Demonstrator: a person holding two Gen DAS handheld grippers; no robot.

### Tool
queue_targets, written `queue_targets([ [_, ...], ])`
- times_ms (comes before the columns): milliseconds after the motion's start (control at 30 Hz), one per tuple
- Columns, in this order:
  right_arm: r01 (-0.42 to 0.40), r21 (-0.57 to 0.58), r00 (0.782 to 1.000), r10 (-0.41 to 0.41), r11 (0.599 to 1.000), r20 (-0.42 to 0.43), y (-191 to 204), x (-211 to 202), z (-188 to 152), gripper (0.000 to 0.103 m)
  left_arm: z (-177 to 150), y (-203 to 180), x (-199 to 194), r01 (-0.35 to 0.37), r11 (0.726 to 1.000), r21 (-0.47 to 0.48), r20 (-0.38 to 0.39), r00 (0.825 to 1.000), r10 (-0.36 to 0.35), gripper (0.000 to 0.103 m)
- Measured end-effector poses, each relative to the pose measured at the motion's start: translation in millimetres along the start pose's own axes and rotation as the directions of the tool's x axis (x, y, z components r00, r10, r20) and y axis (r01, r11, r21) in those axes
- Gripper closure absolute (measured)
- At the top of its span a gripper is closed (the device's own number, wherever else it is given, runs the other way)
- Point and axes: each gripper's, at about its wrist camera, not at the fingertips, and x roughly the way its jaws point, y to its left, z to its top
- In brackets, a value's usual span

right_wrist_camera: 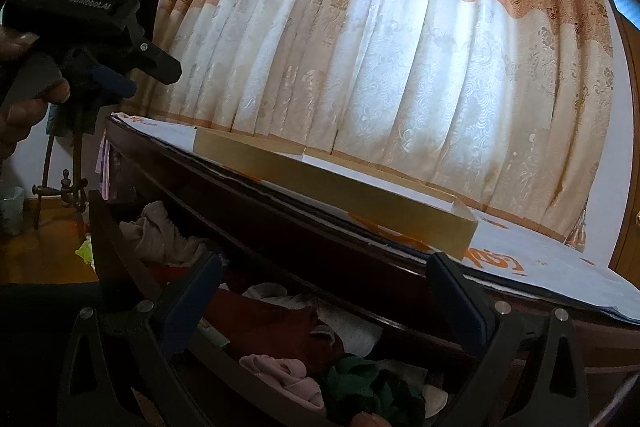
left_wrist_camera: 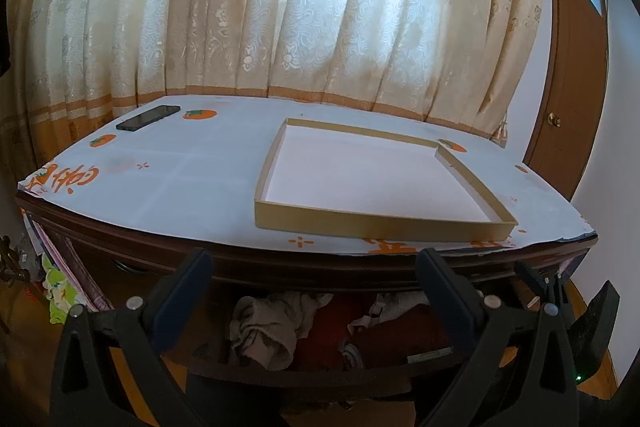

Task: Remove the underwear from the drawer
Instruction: 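Move both tools over the clothes in the open drawer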

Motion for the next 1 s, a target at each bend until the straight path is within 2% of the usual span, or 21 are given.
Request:
queue_targets([
  [1000,-0.059,-0.003,0.997,0.059,0.998,-0.057,6,-17,1,0.000,-5,15,-8,-0.027,0.999,-0.027,0.004,1.000,0.027,0.000],
])
